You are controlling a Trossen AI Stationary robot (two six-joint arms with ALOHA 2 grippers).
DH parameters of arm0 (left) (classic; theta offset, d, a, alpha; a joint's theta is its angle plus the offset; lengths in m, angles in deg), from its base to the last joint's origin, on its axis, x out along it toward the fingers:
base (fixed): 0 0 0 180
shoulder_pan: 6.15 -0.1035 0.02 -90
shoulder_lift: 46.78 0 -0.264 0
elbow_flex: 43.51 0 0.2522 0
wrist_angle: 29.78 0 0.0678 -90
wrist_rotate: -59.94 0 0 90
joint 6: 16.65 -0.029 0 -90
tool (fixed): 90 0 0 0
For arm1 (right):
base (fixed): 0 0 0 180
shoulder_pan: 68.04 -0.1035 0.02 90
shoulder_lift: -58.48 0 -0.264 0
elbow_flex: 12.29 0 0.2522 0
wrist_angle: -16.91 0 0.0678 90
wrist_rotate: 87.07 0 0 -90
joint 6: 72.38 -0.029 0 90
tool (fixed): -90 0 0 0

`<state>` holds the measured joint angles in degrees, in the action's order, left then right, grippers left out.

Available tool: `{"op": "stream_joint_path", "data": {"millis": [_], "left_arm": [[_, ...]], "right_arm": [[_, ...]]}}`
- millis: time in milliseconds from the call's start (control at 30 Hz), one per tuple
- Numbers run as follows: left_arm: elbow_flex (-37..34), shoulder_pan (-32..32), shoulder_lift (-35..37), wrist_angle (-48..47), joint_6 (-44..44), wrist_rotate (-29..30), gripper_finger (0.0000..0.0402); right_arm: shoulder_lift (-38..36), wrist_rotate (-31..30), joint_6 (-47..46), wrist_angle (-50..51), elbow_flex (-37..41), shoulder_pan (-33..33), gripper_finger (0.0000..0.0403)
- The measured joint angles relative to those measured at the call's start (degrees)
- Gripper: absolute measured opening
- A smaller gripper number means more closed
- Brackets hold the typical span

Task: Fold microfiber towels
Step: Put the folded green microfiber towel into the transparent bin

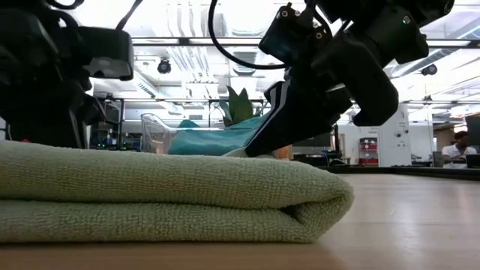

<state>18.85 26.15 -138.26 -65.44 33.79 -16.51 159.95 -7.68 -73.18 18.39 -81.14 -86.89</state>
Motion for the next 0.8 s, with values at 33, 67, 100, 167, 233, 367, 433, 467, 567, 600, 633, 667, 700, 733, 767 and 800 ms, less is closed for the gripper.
{"op": "stream_joint_path", "data": {"millis": [33, 67, 100, 167, 233, 367, 433, 467, 567, 600, 633, 667, 700, 733, 767, 800], "left_arm": [[-0.1, 0.0, -0.1, -0.1, 0.1, 0.0, 0.0031], [-0.1, -0.1, -0.3, -0.1, 0.2, 0.0, 0.0019], [-0.1, -0.1, -0.6, 0.1, 0.2, 0.0, 0.001], [-0.1, -0.1, -1.2, -0.1, 0.2, 0.0, 0.0004], [-0.1, -0.1, -1.6, 0.0, 0.2, 0.1, 0.0002], [0.2, -0.1, -1.7, 0.3, 0.2, 0.4, 0.0005], [0.9, -0.1, -1.2, 0.7, 0.2, -0.2, 0.0015], [1.3, -0.1, -0.9, 0.9, 0.2, -0.8, 0.0022], [2.1, -0.1, -0.1, 0.7, -0.4, -0.4, 0.0054], [2.1, -0.1, 0.1, 0.6, -1.1, 0.3, 0.0066], [2.0, -0.1, 0.3, 0.4, -1.4, 0.9, 0.0078], [1.9, -0.1, 0.3, 0.5, -1.4, 1.8, 0.0091], [1.7, -0.1, 0.4, 0.5, -1.5, 2.5, 0.0103], [1.3, -0.1, 0.4, 0.5, -1.6, 3.2, 0.0114], [0.9, -0.1, 0.4, 0.4, -1.7, 3.5, 0.0124], [0.5, -0.1, 0.4, 0.3, -1.7, 3.5, 0.0132]], "right_arm": [[0.0, 0.0, -0.7, 0.0, 0.0, 0.0, 0.0029], [0.0, 0.0, -0.7, 0.0, 0.0, 0.1, 0.0037], [0.0, 0.0, -0.8, 0.0, 0.0, 0.1, 0.0046], [0.0, 0.0, -0.7, 0.0, 0.0, 0.1, 0.0063], [0.0, 0.0, -0.7, 0.0, 0.0, 0.1, 0.0077], [0.0, 0.0, -0.7, 0.0, 0.0, 0.1, 0.0098], [0.0, 0.0, -1.0, 0.0, 0.0, 0.1, 0.0107], [-0.1, 0.0, -1.4, 0.0, 0.0, 0.1, 0.0112], [-0.1, 0.0, -3.3, 0.1, 0.0, 0.1, 0.0125], [-0.1, 0.0, -3.3, 0.4, 0.0, 0.1, 0.0129], [-0.1, 0.0, -3.2, 0.7, 0.0, 0.1, 0.0132], [-0.1, 0.0, -3.1, 0.8, 0.0, 0.1, 0.0135], [-0.1, 0.0, -3.2, 0.8, 0.0, 0.1, 0.0137], [-0.1, 0.0, -3.2, 0.8, 0.0, 0.1, 0.0139], [-0.1, 0.0, -3.3, 0.9, 0.0, 0.1, 0.014], [-0.1, 0.0, -3.3, 1.0, 0.1, 0.1, 0.014]]}}
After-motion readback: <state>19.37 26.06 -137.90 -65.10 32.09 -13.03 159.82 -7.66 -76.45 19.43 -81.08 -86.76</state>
